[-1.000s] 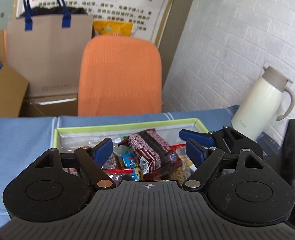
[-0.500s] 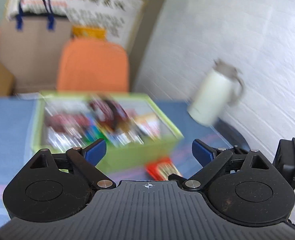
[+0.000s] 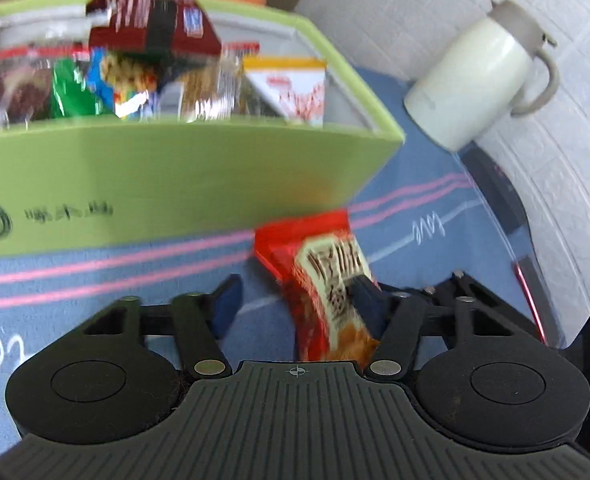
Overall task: Organize snacks
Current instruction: 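Grasp the red bean-snack bag with the left tool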
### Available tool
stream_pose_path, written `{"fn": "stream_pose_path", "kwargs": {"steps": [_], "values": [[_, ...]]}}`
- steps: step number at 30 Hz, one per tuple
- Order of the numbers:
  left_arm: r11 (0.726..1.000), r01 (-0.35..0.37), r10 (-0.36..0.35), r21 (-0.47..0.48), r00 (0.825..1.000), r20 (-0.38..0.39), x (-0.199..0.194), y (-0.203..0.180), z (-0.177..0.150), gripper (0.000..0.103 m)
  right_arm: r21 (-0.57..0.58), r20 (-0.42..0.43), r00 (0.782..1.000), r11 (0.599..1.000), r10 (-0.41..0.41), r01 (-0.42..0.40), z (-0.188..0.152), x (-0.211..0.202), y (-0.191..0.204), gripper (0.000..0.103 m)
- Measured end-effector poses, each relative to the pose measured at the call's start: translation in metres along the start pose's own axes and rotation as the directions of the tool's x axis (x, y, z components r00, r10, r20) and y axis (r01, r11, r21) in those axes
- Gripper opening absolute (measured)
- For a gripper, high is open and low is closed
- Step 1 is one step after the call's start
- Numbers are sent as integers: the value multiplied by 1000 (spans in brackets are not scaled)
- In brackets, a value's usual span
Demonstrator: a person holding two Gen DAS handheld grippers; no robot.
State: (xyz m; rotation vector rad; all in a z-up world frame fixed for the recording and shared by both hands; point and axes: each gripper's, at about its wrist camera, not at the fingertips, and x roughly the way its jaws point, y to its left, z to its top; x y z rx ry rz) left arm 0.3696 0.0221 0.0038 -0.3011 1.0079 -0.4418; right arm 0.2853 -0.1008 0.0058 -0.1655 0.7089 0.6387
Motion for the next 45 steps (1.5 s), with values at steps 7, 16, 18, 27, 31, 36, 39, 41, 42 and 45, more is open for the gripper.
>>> {"fn": "stream_pose_path", "kwargs": {"steps": [7,16,18,27,31,36,39,41,42,45], "values": [[1000,10,-10,0,1000,18,-50,22,-57,32,-20,23,996,996,84,-84,-17,-10,59,102],[1000,-14,13,11,997,79,-100,28,-105,64,-39,34,999,998,-38,39,-30,-33,115,102],[1000,-19,22,-23,991,135,-110,34,-99,73,10,80,994,997,-79,79,-30,-41,117,102],[999,1,2,-33,996,92,-89,35,-75,74,145,-9,983,973,-182,181,-19,-7,114,102],[999,6,-2,-43,996,88,-86,41,-74,74,140,-20,976,966,-218,219,-16,-3,121,102],[998,29,-25,-52,998,64,-82,47,-75,72,132,-29,973,964,-229,231,-13,-6,124,102],[998,40,-38,-42,998,54,-83,47,-76,72,44,37,954,955,-296,294,-14,-15,139,102],[998,52,-51,-29,997,49,-82,45,-75,72,43,25,950,950,-311,310,-14,-11,140,102],[998,52,-51,-23,998,45,-81,44,-75,72,61,12,958,957,-285,284,-13,-8,139,102],[998,63,-63,-7,998,17,-75,43,-75,55,123,-15,976,969,-216,216,-12,-5,133,98]]}}
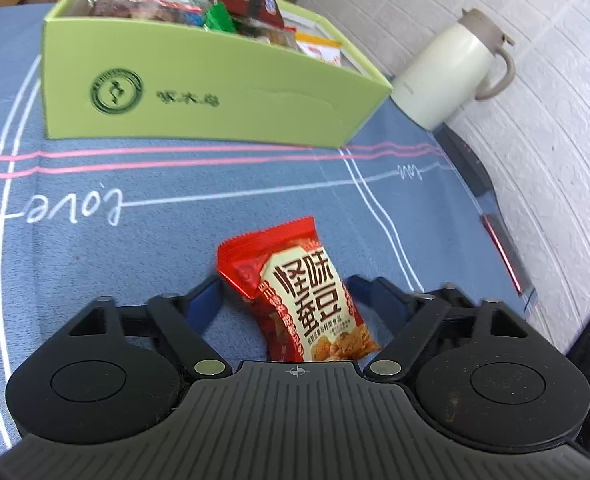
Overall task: Organize snacks
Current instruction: 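Grasp the red bean-snack bag with the left tool, then carry the red bag into the green box and open the left tool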
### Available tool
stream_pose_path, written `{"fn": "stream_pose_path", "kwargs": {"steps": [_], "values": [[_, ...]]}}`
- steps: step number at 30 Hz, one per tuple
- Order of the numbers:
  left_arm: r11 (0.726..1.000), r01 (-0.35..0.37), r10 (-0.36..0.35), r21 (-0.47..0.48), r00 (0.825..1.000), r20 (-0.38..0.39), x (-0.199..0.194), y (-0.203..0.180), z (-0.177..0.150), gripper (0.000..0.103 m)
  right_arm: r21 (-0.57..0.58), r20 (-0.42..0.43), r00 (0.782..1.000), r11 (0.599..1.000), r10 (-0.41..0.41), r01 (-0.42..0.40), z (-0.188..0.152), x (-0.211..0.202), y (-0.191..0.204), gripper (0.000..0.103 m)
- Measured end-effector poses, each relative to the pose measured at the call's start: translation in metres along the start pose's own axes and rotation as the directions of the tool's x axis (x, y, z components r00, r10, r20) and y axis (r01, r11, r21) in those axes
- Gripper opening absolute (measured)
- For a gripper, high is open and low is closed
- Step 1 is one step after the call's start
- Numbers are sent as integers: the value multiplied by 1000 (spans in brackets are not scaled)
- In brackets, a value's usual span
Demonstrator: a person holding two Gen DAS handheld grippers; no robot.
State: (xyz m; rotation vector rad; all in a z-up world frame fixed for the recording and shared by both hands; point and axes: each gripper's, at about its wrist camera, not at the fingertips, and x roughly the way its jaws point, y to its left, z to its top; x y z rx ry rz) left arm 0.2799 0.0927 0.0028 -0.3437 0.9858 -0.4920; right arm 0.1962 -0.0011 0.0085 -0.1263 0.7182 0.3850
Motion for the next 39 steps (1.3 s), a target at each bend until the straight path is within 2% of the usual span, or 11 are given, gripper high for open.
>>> {"fn": "stream_pose_path", "kwargs": {"steps": [1,2,6,11,17,21,25,30,36,38,39], "values": [[1000,0,0,12,1000,9,0,0,-2,37,7,7,1000,1000,12,-12,-1,-2,-1,94],[1000,4,-4,20,1000,1,0,0,-3,27,-6,19,1000,1000,2,-2,-1,-7,0,74],[999,43,-43,-5,999,16,-9,4,-7,16,-11,-4,999,999,36,-37,7,-16,-4,72],[996,87,-88,14,992,94,-29,-7,20,16,-64,107,994,998,14,-7,41,-33,-15,73],[996,67,-78,63,976,202,-36,-32,102,16,-144,213,977,989,-1,33,113,-14,-57,73],[998,20,-32,60,975,221,-14,-37,158,17,-151,206,978,989,26,6,152,23,-91,73],[999,-9,2,38,981,193,23,-31,198,17,-133,165,985,991,55,-33,160,54,-110,73],[997,-75,71,26,989,131,67,-14,210,18,-92,113,988,992,102,-92,160,98,-136,75],[999,-39,36,22,990,134,77,1,206,25,-45,115,983,989,143,-139,156,116,-146,82],[999,-42,37,32,989,144,76,0,205,30,-47,127,983,990,135,-130,156,116,-145,88],[999,-42,36,34,988,153,74,-2,203,38,-49,134,981,989,142,-137,156,114,-144,94]]}}
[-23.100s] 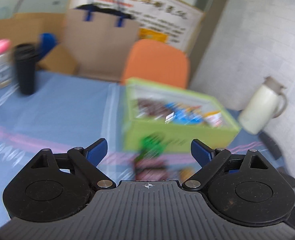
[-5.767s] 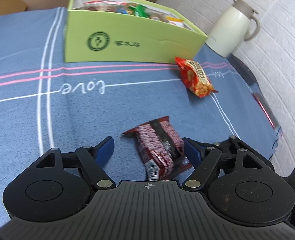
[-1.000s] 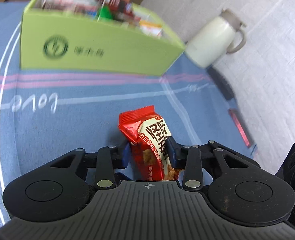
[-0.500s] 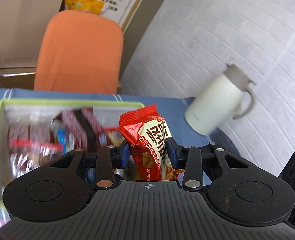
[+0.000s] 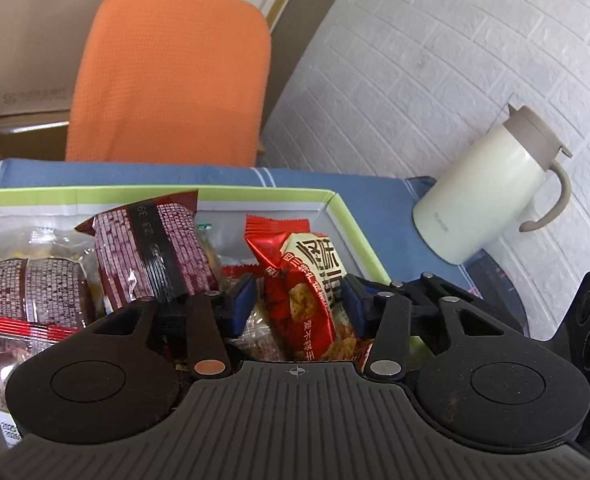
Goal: Organize snacks
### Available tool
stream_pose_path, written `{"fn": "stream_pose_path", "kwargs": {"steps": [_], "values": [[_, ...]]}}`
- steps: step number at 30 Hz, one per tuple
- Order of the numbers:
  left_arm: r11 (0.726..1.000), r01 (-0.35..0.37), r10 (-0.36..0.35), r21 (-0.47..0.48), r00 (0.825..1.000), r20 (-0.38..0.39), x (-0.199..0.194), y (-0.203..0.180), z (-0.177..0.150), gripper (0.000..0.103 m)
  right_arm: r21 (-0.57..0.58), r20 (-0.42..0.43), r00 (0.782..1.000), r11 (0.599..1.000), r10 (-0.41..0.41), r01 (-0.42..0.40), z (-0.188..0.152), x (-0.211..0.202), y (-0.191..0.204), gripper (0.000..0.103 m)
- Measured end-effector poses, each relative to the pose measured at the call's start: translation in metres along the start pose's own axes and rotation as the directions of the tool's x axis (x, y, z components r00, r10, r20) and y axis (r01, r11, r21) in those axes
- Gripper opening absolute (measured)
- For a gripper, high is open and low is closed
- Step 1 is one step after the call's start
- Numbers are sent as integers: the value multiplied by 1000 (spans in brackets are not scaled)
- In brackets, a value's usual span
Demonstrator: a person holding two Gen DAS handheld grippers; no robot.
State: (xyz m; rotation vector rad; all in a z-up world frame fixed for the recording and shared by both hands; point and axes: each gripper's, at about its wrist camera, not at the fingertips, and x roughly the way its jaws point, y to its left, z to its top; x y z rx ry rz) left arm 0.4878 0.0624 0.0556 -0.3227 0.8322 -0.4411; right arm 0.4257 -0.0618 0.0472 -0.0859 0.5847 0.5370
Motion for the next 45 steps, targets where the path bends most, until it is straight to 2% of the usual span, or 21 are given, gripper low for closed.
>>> {"fn": "stream_pose_path", "kwargs": {"steps": [1,3,8,11,12,13,17,19,21,24,26,30,33,36,40,43,45], "values": [[1000,5,-5,1,1000,15,-4,-2,-1,55,1,13,1000,1000,13,-13,-3,-2,1,93],[1000,1,-1,4,998,67,-18,-7,0,69,-5,53,999,1000,1,0,1,-12,4,93],[1000,6,-4,-11,985,172,-70,-14,2,75,-15,143,986,996,-86,89,-1,-63,15,94],[1000,-16,17,-6,971,237,-109,-21,-18,82,-7,173,977,992,-121,124,-19,-102,29,94],[1000,-25,26,-8,968,249,-119,-23,-29,83,3,175,975,990,-137,138,-29,-116,35,101],[999,-33,34,-8,966,256,-129,-24,-42,85,17,177,973,988,-151,151,-40,-127,42,103],[994,-94,103,-47,962,255,-154,-23,-108,87,61,123,967,975,-221,215,-93,-166,72,103],[986,-144,158,-79,964,215,-156,-19,-145,87,77,70,964,965,-257,252,-114,-177,91,103],[976,-191,207,-110,964,168,-157,-14,-184,87,94,15,965,961,-261,258,-139,-187,107,103],[955,-261,278,-142,954,115,-160,-14,-231,86,118,-25,964,957,-266,267,-168,-203,130,103],[944,-303,318,-133,942,107,-167,-20,-254,86,119,-21,964,957,-265,265,-174,-206,142,103],[923,-379,386,-72,911,144,-186,-41,-287,86,116,6,948,942,-317,314,-180,-228,164,103],[921,-387,389,-49,904,179,-201,-54,-309,84,117,27,934,929,-355,350,-191,-249,178,103],[931,-363,361,-24,915,180,-208,-63,-321,79,92,43,915,914,-400,395,-200,-263,187,103],[933,-359,354,-6,918,178,-212,-73,-324,79,102,55,898,897,-436,430,-200,-270,187,103],[928,-371,365,-2,911,190,-214,-79,-321,80,111,48,897,895,-439,432,-197,-271,181,103],[925,-380,372,2,907,196,-215,-81,-317,80,121,43,889,886,-456,448,-194,-270,178,103]]}}
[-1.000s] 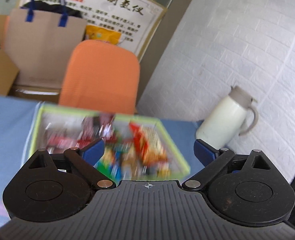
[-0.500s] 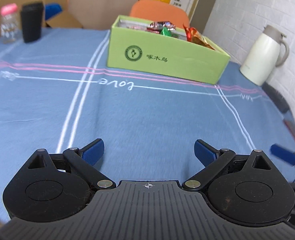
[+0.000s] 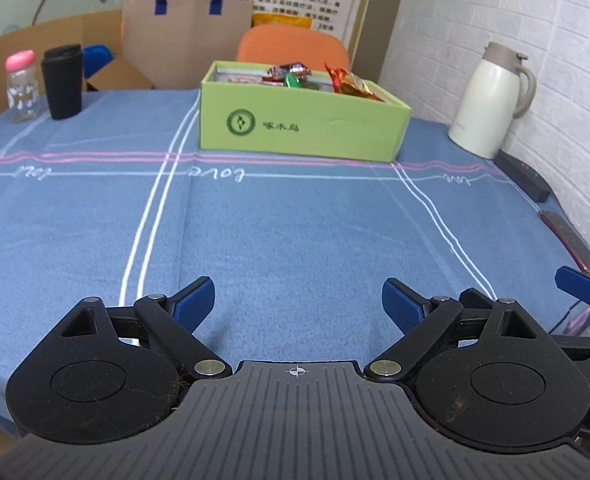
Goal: Organize snacks
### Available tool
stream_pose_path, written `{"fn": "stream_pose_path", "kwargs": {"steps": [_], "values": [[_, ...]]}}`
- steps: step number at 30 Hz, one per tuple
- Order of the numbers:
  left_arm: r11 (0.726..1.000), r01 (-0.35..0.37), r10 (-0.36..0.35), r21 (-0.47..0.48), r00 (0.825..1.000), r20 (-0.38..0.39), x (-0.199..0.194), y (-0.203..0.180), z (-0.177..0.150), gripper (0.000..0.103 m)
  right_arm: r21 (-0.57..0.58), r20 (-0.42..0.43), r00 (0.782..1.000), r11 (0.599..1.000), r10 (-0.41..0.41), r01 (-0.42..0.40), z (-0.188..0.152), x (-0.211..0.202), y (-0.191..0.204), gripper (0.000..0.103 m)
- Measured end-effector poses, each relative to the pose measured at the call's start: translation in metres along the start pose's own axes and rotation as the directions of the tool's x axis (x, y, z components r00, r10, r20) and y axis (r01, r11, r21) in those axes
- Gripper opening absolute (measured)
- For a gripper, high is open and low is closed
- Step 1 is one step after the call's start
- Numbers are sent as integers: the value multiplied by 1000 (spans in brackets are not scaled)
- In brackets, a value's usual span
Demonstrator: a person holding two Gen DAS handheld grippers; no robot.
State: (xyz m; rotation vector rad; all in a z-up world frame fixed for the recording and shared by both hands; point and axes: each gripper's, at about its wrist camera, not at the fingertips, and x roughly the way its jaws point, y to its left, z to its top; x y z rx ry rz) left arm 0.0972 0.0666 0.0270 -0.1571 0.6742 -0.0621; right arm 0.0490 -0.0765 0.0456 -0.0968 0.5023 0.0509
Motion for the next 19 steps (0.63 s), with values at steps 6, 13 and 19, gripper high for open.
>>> {"fn": "stream_pose_path", "kwargs": {"steps": [6,13,19], "values": [[1000,-4,4,-2,1000,5,6,-1,15,79,-1,2,1000,1000,-23,23,14,8,-8,103],[999,-32,32,-7,999,29,11,0,39,72,18,10,999,999,-46,46,36,33,-21,103],[999,-53,53,2,999,10,25,4,43,69,161,-48,998,987,26,-18,36,52,-43,103]]}}
